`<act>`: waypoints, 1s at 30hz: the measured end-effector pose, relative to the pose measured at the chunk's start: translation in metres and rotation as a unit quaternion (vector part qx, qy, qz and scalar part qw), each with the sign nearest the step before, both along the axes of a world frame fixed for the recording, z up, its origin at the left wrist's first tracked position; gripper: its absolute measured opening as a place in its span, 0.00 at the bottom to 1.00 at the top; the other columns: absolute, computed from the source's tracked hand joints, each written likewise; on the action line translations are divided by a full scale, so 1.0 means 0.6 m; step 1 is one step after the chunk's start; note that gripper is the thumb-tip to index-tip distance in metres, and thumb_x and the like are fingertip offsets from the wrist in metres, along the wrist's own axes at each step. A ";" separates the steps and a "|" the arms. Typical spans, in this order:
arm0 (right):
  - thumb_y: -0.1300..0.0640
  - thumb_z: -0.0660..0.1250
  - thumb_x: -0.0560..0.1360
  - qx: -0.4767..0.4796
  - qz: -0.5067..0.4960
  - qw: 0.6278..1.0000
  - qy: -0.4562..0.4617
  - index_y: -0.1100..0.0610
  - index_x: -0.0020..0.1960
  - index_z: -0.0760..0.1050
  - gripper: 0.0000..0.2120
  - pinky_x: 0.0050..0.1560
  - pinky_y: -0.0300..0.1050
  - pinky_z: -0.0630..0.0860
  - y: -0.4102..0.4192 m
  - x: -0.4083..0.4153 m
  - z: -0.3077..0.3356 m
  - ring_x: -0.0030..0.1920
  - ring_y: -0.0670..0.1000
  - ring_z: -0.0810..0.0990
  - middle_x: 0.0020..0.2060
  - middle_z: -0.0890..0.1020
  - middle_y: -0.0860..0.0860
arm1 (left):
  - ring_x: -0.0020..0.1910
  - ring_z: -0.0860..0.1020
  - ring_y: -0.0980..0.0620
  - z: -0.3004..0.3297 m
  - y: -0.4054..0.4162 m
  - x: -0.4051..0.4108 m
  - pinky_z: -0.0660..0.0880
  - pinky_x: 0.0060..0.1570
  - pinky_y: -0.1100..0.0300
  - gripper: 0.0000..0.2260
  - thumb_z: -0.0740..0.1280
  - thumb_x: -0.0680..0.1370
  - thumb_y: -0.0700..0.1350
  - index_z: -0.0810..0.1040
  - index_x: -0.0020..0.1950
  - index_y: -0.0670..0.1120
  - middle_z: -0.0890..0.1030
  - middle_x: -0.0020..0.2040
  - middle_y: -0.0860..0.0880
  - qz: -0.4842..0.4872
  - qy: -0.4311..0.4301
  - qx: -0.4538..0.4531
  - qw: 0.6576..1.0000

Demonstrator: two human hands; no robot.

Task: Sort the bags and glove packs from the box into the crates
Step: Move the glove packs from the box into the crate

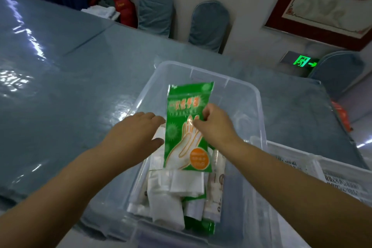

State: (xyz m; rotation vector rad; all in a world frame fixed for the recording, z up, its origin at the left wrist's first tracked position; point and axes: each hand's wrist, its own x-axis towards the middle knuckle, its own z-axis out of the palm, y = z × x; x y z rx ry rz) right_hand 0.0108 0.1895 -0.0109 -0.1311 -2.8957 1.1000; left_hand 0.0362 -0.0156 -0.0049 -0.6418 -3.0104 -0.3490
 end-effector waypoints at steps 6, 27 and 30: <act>0.61 0.72 0.70 -0.201 -0.068 0.971 0.108 0.54 0.39 0.69 0.11 0.40 0.54 0.78 0.072 0.019 0.085 0.38 0.62 0.80 0.40 0.80 0.63 | 0.61 0.75 0.48 0.027 0.041 -0.039 0.72 0.55 0.55 0.35 0.69 0.71 0.56 0.58 0.72 0.49 0.73 0.67 0.47 0.030 -0.065 0.149 0.986; 0.64 0.66 0.71 0.009 -0.138 0.990 0.024 0.50 0.50 0.74 0.11 0.47 0.50 0.75 0.575 0.150 0.002 0.46 0.55 0.79 0.45 0.81 0.53 | 0.44 0.77 0.53 0.045 0.520 -0.007 0.68 0.43 0.65 0.14 0.69 0.73 0.43 0.73 0.58 0.45 0.78 0.49 0.51 -0.046 -0.139 0.308 0.940; 0.58 0.64 0.73 0.152 -0.047 0.987 -0.003 0.49 0.50 0.74 0.08 0.39 0.47 0.72 0.607 0.133 -0.052 0.42 0.56 0.78 0.43 0.82 0.54 | 0.43 0.76 0.55 0.033 0.541 -0.009 0.67 0.43 0.65 0.14 0.69 0.73 0.44 0.74 0.58 0.46 0.78 0.49 0.53 -0.027 -0.129 0.256 0.957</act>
